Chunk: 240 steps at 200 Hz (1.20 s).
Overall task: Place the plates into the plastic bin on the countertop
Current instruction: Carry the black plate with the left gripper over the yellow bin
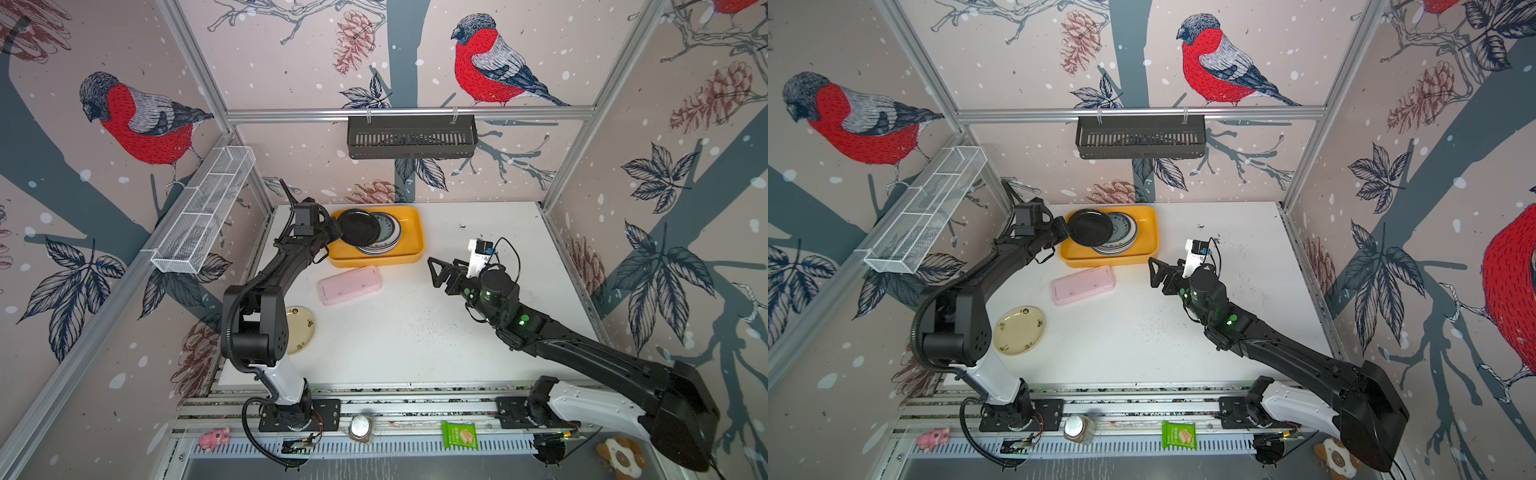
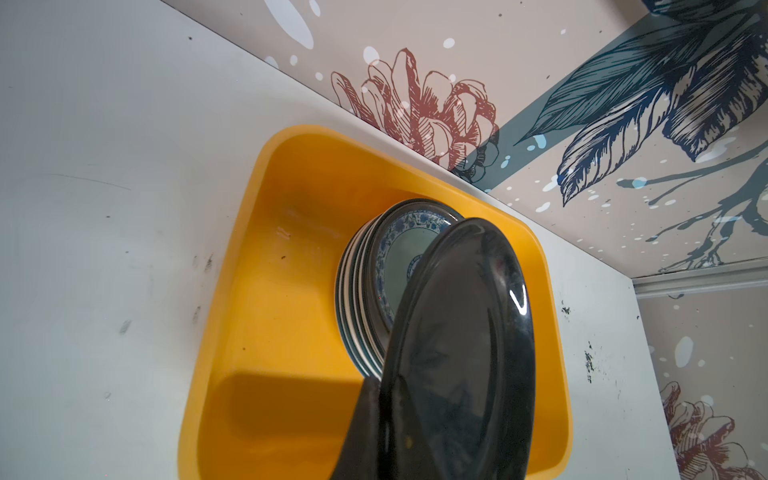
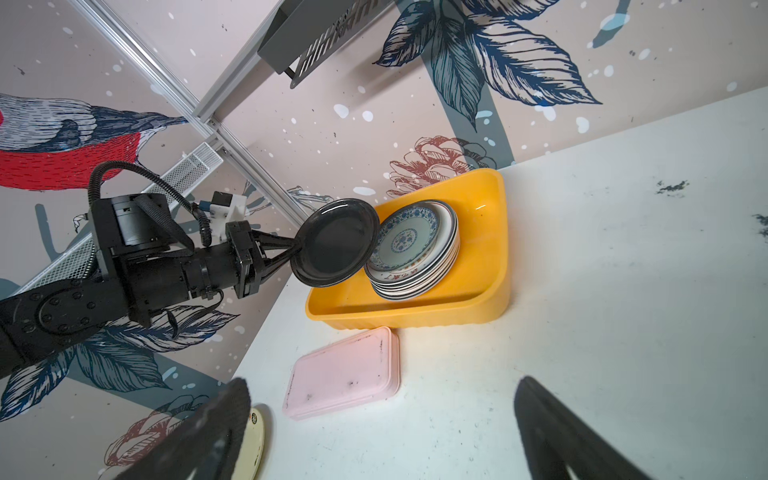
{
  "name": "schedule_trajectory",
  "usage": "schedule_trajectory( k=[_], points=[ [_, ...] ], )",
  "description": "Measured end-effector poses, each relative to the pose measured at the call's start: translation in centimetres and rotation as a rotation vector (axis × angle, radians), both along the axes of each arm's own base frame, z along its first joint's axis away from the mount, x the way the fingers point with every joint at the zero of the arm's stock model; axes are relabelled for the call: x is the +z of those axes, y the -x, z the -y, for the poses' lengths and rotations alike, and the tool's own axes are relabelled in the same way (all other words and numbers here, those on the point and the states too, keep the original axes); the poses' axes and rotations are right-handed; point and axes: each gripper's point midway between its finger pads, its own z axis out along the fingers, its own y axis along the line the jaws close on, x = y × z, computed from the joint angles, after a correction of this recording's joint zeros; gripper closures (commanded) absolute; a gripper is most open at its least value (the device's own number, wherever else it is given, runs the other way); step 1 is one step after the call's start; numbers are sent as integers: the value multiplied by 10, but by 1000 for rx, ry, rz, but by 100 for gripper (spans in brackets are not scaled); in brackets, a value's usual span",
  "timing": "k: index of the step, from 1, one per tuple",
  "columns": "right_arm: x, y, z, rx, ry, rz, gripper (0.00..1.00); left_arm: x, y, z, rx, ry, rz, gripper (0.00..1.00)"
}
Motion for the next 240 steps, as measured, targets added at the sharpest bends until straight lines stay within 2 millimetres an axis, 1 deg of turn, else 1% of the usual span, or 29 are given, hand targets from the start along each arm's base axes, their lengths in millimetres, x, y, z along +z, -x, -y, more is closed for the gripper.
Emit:
schedule_trajectory(
  k=[48,68,112,140,179,224,240],
  points=[
    [3,3,8,-26,-20,-3,0,-17,-22,18,-30,57,-33,100],
    [3,3,12,-41,-16,-3,0,-22,-29,22,-33,62,-42,100],
    [3,5,18,-64,-14,-6,1,-27,-47,30,-39,69,-41,100],
    [0,7,22,-73,-10,-11,0,-37,-55,33,-37,78,-60,100],
    [3,7,28,-97,-15,-5,1,-52,-58,35,-33,78,-96,100],
    [0,7,31,-109,-1,-15,0,-69,-60,36,-23,88,-130,100],
    [-1,8,34,-123,-9,-24,0,-70,-62,36,-21,86,-131,100]
  ],
)
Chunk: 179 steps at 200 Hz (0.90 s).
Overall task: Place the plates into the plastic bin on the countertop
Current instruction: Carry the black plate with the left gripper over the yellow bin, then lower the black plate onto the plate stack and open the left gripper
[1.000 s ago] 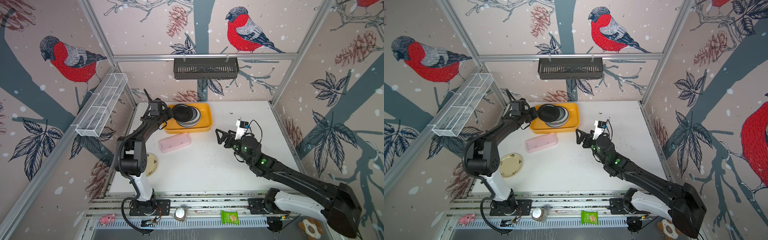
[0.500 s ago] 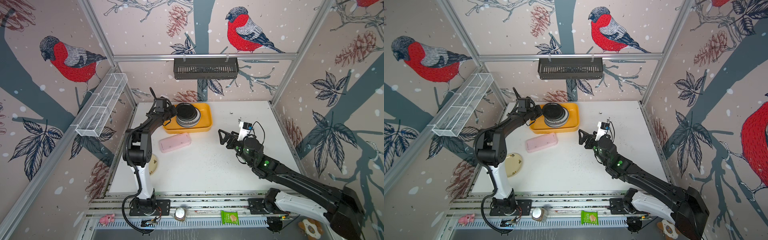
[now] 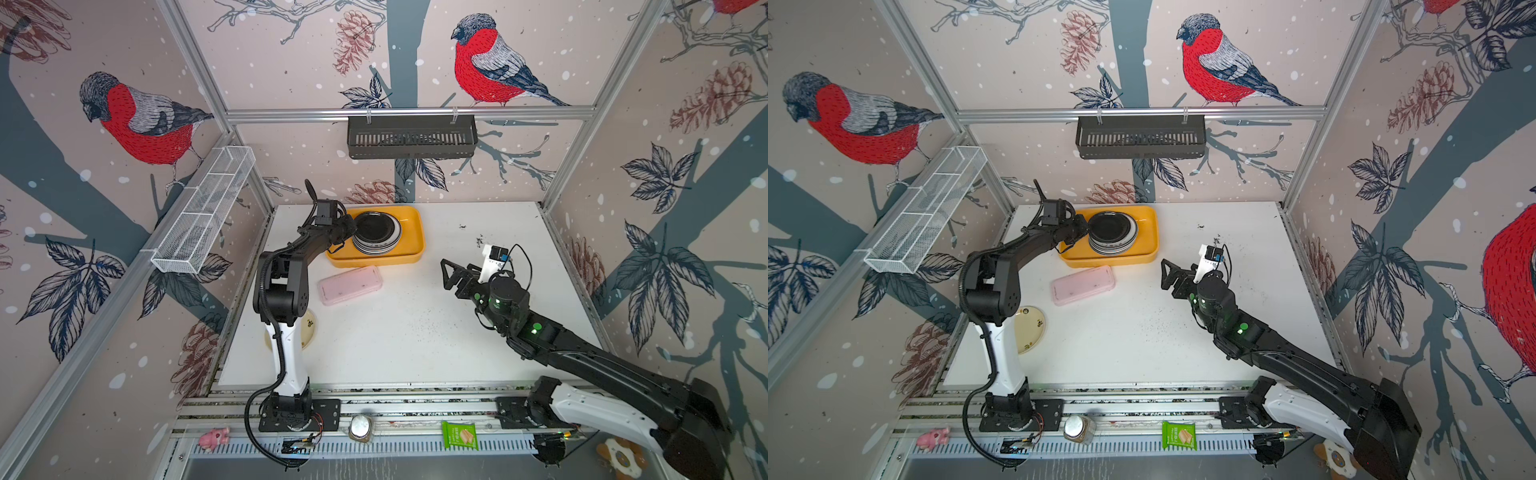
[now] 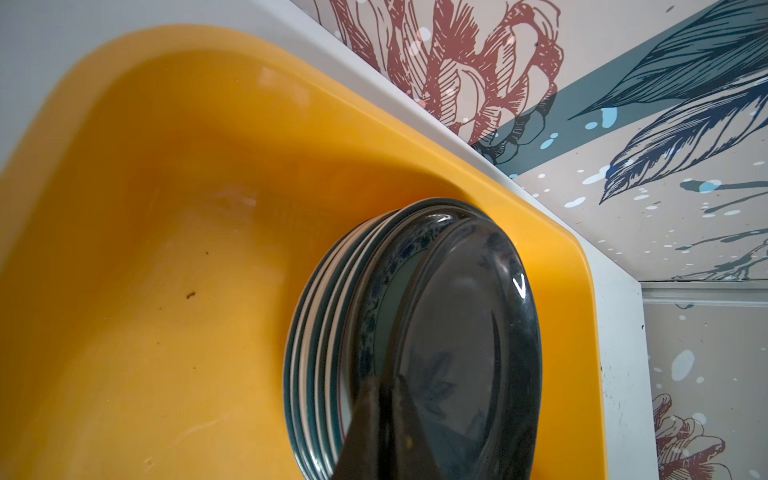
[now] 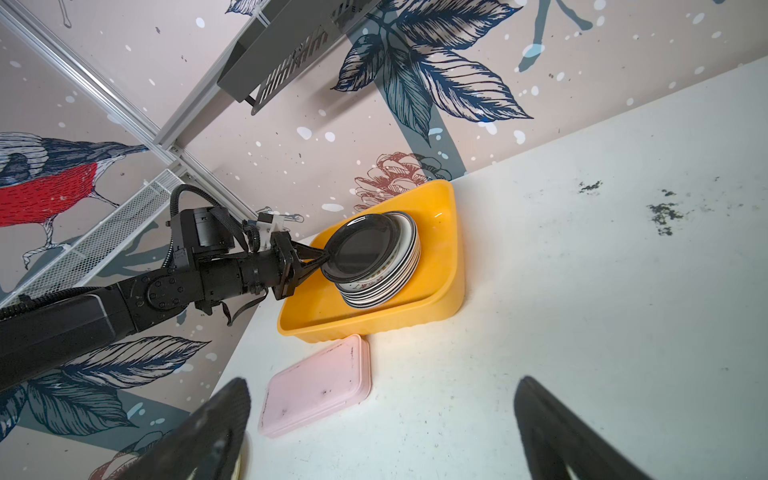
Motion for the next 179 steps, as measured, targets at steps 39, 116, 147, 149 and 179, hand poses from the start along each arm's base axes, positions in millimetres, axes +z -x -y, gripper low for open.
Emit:
schedule_trajectory(
  k=[39,116,147,149,179],
  points=[
    [0,-1,5,-22,5,0,0,1,-8,1,0,-5,-2,94],
    [0,-4,13,-52,11,-7,1,-6,-12,4,-5,-8,-24,78],
    [-2,-3,14,-53,16,-15,0,-5,-11,7,-17,-15,-20,69],
    [-2,-3,14,-53,16,-15,1,-5,-11,7,-17,-15,-20,69],
    [0,-2,16,-54,12,-11,1,-5,-11,9,-20,-15,-19,65]
  ],
)
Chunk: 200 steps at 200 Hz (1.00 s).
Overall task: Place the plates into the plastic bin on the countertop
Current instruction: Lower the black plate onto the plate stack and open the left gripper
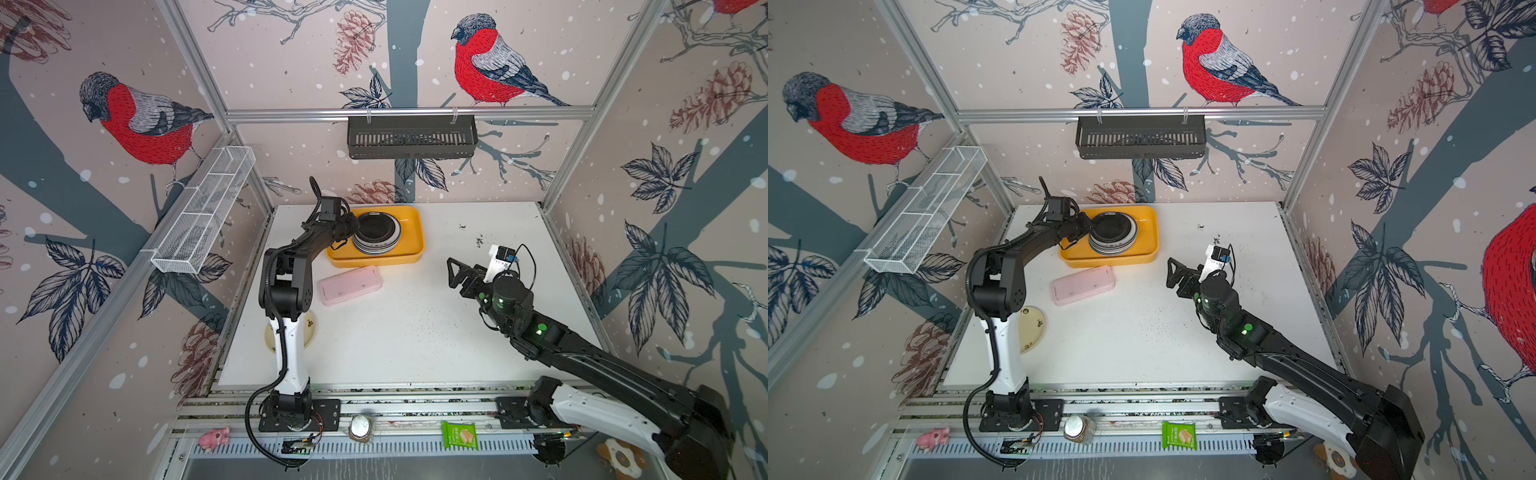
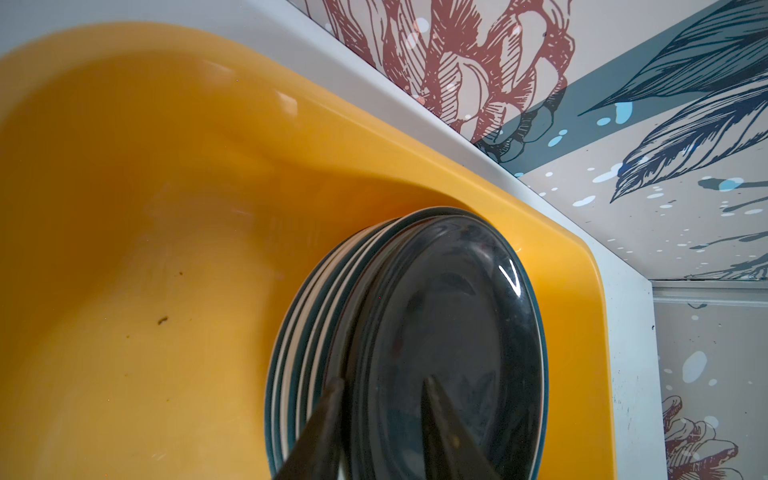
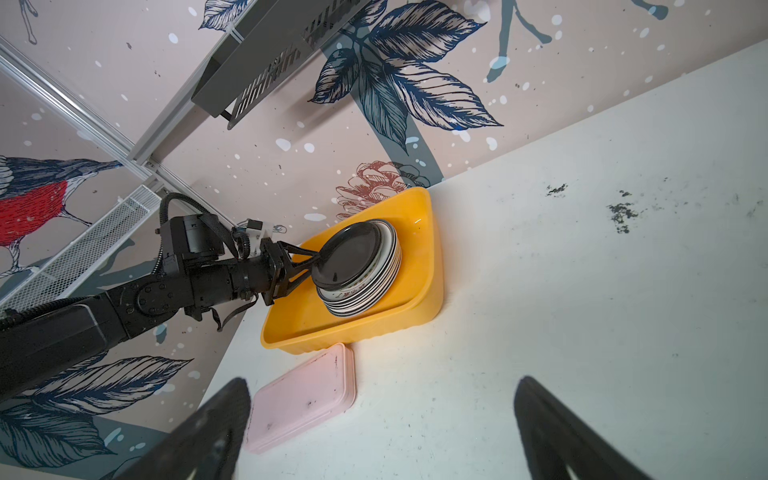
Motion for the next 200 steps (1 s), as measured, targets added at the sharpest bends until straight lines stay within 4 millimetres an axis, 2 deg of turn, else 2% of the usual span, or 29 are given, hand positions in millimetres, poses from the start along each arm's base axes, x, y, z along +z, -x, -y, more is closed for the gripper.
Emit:
schedule_trajectory(
  k=[63,111,162,178,200],
  points=[
    [0,6,5,-5,-28,1,0,12,3,0,-6,-4,14,55],
    [-3,8,6,-5,-24,-1,0,15,7,0,-6,-4,16,34],
    [-5,9,3,4,-21,-3,0,37,19,-2,-2,-15,65,15],
    [-7,11,2,10,-18,-6,0,46,23,-4,-1,-25,92,4],
    [-10,12,0,16,-13,-11,0,59,30,-6,-1,-33,127,4]
  ],
)
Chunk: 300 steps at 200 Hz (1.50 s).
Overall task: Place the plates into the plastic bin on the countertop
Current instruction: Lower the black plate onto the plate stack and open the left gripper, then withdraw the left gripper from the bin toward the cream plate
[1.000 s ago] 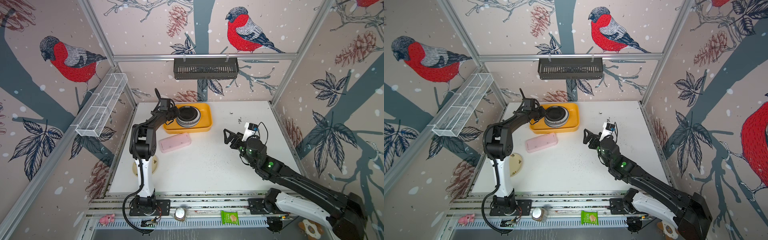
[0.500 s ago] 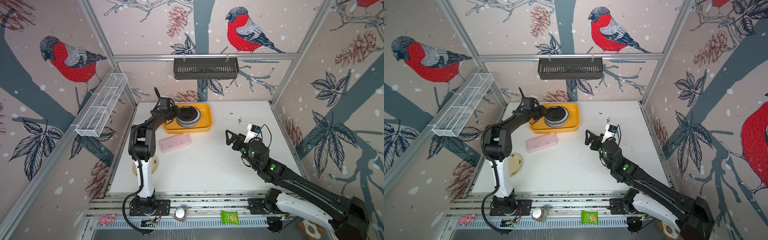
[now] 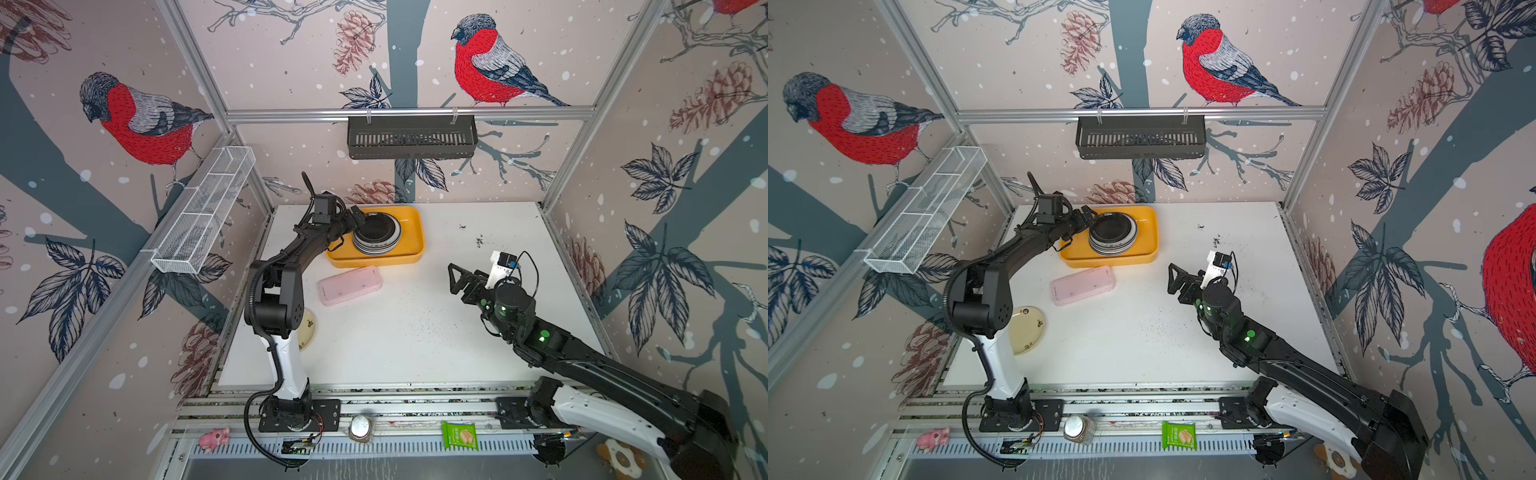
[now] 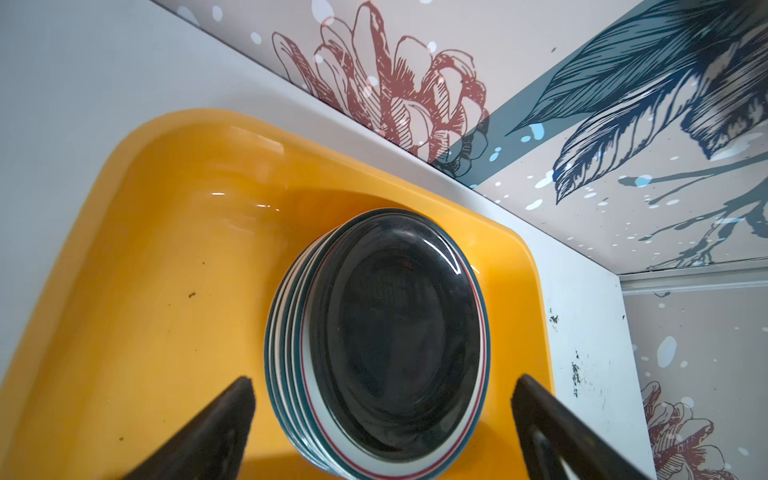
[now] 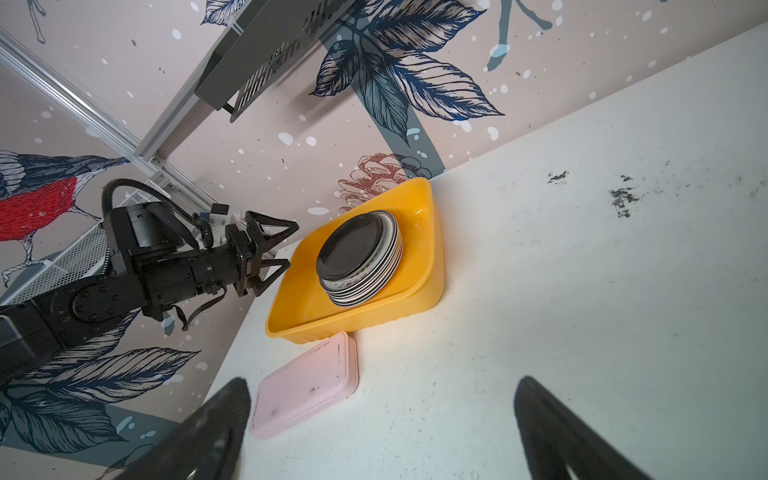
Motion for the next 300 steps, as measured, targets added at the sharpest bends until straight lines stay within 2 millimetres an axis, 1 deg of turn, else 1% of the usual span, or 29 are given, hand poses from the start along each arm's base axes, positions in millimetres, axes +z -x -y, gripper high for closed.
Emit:
schedule_trajectory(
  k=[35,59,97,111,138,156,173,198,217,256,273,300],
  points=[
    [-2,2,-3,15,-1,-1,1,22,9,-5,5,-23,58,4],
    [-2,2,-6,22,-1,1,0,41,16,-7,3,-40,100,4],
    [-4,-2,-13,39,16,8,0,67,29,-20,37,-103,161,4],
    [-4,-4,-16,50,18,9,0,73,36,-23,41,-123,173,4],
    [-5,-7,-22,64,19,7,0,76,48,-32,63,-165,177,4],
    [-4,-8,-25,78,16,13,0,78,61,-39,81,-192,176,4],
    [-3,-9,-29,93,19,21,1,83,74,-45,95,-226,191,3],
    [-1,-12,-36,114,14,26,1,105,90,-57,124,-283,243,4],
    [1,-16,-43,134,14,32,1,121,107,-66,156,-308,281,3],
    [6,-22,-59,187,17,43,0,147,133,-77,188,-349,317,4],
    [5,-24,-65,211,19,39,0,151,148,-85,211,-375,310,4],
    [6,-28,-76,253,22,47,1,142,179,-98,255,-409,289,3]
  ],
)
